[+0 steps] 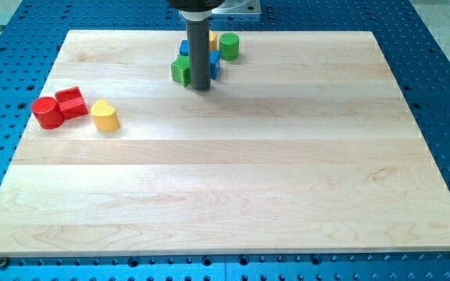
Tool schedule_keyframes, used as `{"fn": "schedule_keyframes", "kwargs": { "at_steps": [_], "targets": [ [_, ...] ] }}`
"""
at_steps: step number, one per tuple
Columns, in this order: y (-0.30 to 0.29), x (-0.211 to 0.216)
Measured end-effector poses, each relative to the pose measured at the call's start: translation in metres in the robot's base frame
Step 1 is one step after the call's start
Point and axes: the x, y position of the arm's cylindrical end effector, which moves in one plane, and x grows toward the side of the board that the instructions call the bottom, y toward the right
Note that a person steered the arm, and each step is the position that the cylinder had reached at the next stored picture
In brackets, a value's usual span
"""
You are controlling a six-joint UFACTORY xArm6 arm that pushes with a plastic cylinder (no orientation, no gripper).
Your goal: Move your arm close to the red circle
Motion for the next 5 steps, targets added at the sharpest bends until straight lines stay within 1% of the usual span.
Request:
{"fn": "schedule_keyframes", "kwargs": {
  "at_steps": [4, 5],
  "targets": [
    [0.000, 0.004],
    [-0.001, 0.037]
  ]
}}
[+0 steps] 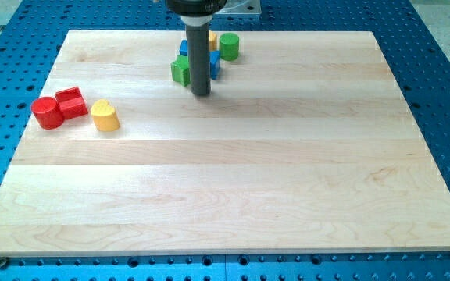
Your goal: Move your arm close to the red circle
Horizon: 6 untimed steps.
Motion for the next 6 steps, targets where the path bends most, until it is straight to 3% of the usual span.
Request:
{"fn": "schedule_keyframes", "kwargs": {
  "at_steps": [1, 2, 3, 4, 5, 6],
  "targets": [
    [-0.105, 0.087],
    [-0.241, 0.146],
    [-0.267, 0.136],
    [-0.262, 0.078],
    [-0.257, 0.064],
    [-0.204, -0.002]
  ]
}}
